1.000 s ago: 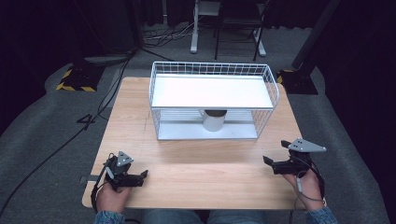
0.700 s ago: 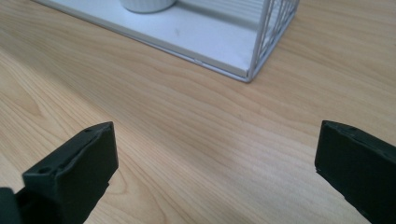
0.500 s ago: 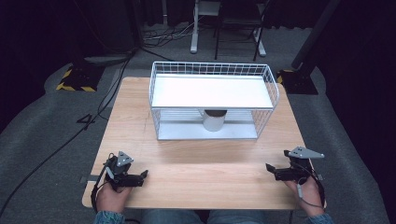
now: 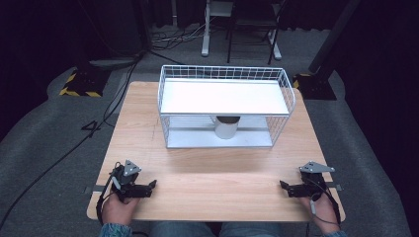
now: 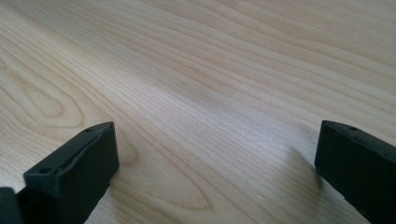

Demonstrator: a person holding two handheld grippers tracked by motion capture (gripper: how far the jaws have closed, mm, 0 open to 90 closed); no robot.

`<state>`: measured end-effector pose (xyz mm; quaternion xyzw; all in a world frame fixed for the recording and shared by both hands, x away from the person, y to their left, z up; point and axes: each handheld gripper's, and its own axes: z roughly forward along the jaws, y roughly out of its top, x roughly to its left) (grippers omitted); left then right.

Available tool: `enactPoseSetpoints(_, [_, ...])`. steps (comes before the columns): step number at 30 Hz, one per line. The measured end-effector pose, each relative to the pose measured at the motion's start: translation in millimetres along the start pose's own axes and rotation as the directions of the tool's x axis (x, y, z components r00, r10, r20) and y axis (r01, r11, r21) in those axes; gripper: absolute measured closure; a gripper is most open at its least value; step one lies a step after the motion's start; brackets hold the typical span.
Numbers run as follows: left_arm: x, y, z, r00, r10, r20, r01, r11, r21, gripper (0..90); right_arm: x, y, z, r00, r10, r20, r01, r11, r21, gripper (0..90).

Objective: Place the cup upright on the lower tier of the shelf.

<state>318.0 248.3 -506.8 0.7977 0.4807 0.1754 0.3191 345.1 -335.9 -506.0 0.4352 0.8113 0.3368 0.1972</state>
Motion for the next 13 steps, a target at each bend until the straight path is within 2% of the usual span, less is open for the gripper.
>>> enactPoseSetpoints(2, [-0.1,0.0,0.0,1.0,-0.002,0.0,0.002,1.0,-0.001,4.4,1.6,0.3,0.1,1.0,-0.004,0.006,0.004,1.0,-0.001,0.0])
enactPoseSetpoints(5, [-0.1,-0.1,0.1,1.0,-0.002,0.0,0.002,1.0,-0.002,4.4,1.4,1.0,1.5,0.9998,0.018,-0.007,-0.018,1.0,0.012,0.0])
enactPoseSetpoints(13, [-0.2,-0.1,0.1,1.0,-0.002,0.0,0.002,1.0,-0.002,4.4,1.5,1.2,1.8,0.9998,0.019,-0.009,-0.019,1.0,0.012,0.0])
